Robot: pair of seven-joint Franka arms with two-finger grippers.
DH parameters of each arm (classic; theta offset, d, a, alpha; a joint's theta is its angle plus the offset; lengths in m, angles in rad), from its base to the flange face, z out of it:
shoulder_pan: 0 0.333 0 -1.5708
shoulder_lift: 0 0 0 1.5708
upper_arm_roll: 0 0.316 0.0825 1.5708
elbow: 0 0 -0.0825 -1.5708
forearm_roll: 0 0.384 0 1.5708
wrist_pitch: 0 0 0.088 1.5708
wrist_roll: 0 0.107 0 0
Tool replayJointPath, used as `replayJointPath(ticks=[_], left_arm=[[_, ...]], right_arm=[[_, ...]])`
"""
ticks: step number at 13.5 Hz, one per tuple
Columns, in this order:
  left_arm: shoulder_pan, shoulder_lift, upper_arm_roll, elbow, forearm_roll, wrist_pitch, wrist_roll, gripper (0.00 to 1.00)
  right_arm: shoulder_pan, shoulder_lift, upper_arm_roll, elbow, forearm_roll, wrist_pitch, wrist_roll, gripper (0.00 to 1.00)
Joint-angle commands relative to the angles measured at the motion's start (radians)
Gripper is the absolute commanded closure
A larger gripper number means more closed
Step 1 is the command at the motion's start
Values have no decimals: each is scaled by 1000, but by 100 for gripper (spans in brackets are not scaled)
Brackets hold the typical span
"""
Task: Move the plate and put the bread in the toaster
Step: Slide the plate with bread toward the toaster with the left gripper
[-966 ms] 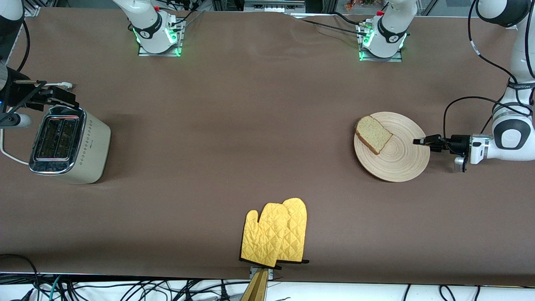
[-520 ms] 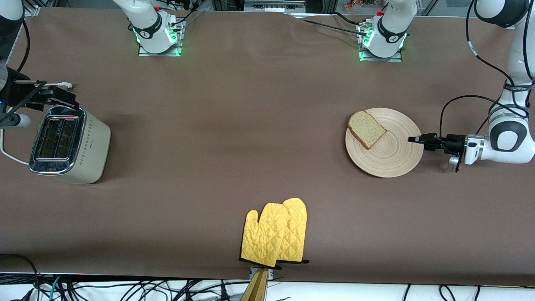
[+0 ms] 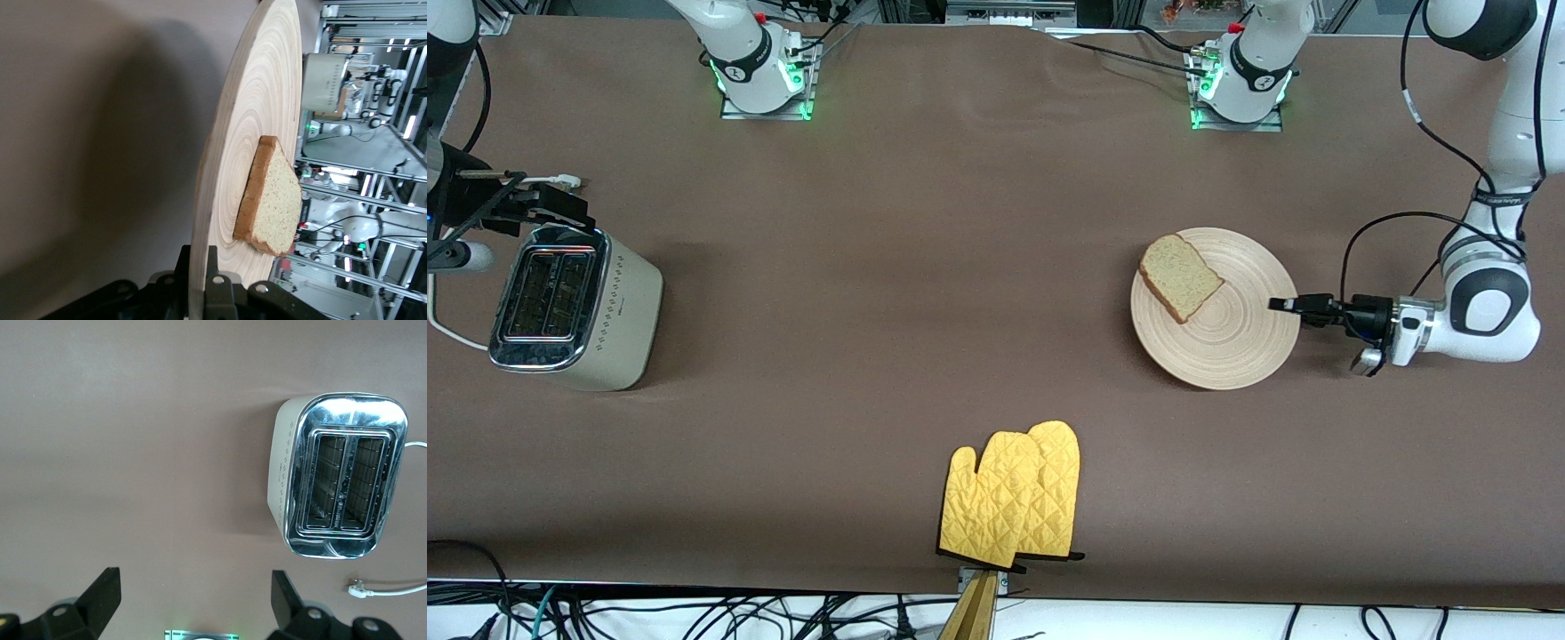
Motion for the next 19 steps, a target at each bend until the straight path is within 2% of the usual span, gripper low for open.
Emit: replayJointPath(ticks=[1,4,6,8,10,11,12,14,16,19], left_arm=[[-109,-22,3,-10,-126,-31,-37,100],[-284,-46,26,-15,-254,30,-92,100],[-436,-65,78,-33,-353,95,-115,100],[-644,-72,197,-52,-482,124,-146,100],[-879,-65,354,-73,-637,135,-150,100],[-972,-54,402,-87,-721,152,-153,100],[-1031,-46,414,-88,-777,196,-156,100],[-1108,-33,414,-85,-844,311,-178,100],[-1151,-10,414,-76,-895,337,-202,100],[-1159,6,414,-72,-909,340,-202,100]], right_arm=[[-4,-1,0,0,12,3,2,0],[-4,0,0,2,12,3,2,0],[-4,0,0,0,12,3,2,0],[-5,0,0,2,12,3,2,0],[-5,0,0,2,12,3,2,0],[-7,0,0,2,12,4,2,0],[-7,0,0,2,12,3,2,0],[-5,0,0,2,12,4,2,0],[-5,0,0,2,12,4,2,0],[-7,0,0,2,12,4,2,0]])
